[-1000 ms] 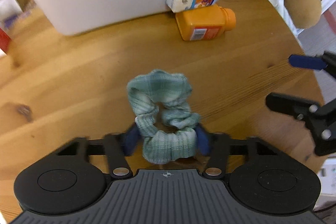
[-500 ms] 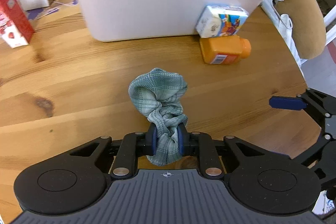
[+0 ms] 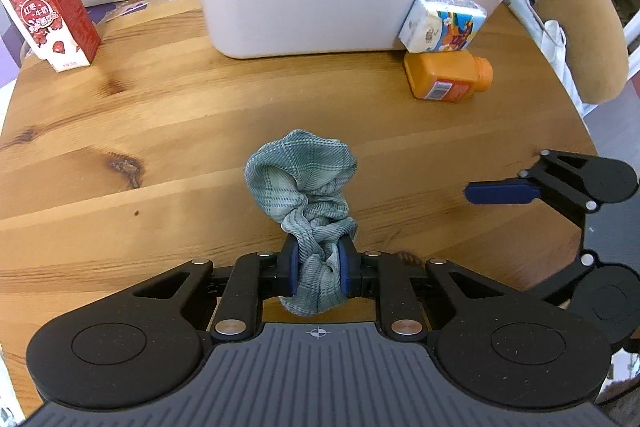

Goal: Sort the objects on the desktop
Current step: 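Close left tool on the green scrunchie while right tool grips the brown hair clip, then lift and carry the scrunchie and hair clip over the basket with both tools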

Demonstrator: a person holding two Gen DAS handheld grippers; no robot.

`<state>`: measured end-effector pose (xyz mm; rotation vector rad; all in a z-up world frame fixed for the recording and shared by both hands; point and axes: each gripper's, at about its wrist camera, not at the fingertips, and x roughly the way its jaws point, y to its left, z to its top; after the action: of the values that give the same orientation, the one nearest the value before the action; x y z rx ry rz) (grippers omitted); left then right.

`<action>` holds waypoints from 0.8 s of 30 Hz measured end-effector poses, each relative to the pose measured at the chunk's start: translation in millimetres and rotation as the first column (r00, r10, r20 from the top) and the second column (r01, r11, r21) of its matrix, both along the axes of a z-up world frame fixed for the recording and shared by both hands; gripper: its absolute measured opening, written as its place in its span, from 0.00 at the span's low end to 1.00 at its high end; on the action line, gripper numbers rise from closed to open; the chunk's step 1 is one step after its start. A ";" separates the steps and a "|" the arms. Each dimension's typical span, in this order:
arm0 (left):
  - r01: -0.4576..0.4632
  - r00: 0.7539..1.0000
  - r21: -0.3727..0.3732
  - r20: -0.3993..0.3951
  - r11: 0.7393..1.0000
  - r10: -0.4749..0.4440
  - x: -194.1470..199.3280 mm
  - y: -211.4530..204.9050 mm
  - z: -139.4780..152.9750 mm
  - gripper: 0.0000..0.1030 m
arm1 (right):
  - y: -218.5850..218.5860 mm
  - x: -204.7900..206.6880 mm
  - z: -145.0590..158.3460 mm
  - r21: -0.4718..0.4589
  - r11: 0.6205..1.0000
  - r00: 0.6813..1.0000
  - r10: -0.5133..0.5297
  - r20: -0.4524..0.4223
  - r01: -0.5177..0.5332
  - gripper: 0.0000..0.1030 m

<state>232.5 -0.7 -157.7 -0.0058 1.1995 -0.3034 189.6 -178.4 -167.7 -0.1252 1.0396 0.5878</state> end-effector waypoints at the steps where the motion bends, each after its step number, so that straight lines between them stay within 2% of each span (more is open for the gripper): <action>1: -0.001 1.000 0.001 -0.003 1.000 0.001 -0.5 0.6 -0.9 0.18 | 1.0 0.8 -0.7 -0.004 1.000 1.000 0.006 -0.002 -0.006 0.80; 6: -0.009 1.000 0.005 -0.012 1.000 0.009 -2.0 2.2 -3.7 0.18 | 4.4 -0.4 -3.2 -0.021 0.999 1.000 0.025 -0.009 -0.026 0.63; 8: -0.003 1.000 0.009 -0.012 1.000 0.004 -2.4 1.4 -4.2 0.18 | 4.1 -1.2 -4.4 -0.038 0.999 1.000 0.031 0.000 -0.031 0.46; 13: 0.004 1.000 0.011 -0.010 1.000 -0.004 -3.0 -1.6 -4.5 0.18 | 1.9 0.0 -3.1 -0.037 0.998 0.999 0.050 -0.009 -0.050 0.17; 24: 0.031 1.000 -0.009 0.003 0.999 -0.031 -5.0 -12.4 4.7 0.18 | -17.0 -0.9 3.1 -0.029 1.000 1.000 -0.007 0.000 0.007 0.17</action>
<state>227.4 -13.1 -153.0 0.0049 1.1960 -0.3360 188.7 -195.5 -164.5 -0.1464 1.0488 0.5668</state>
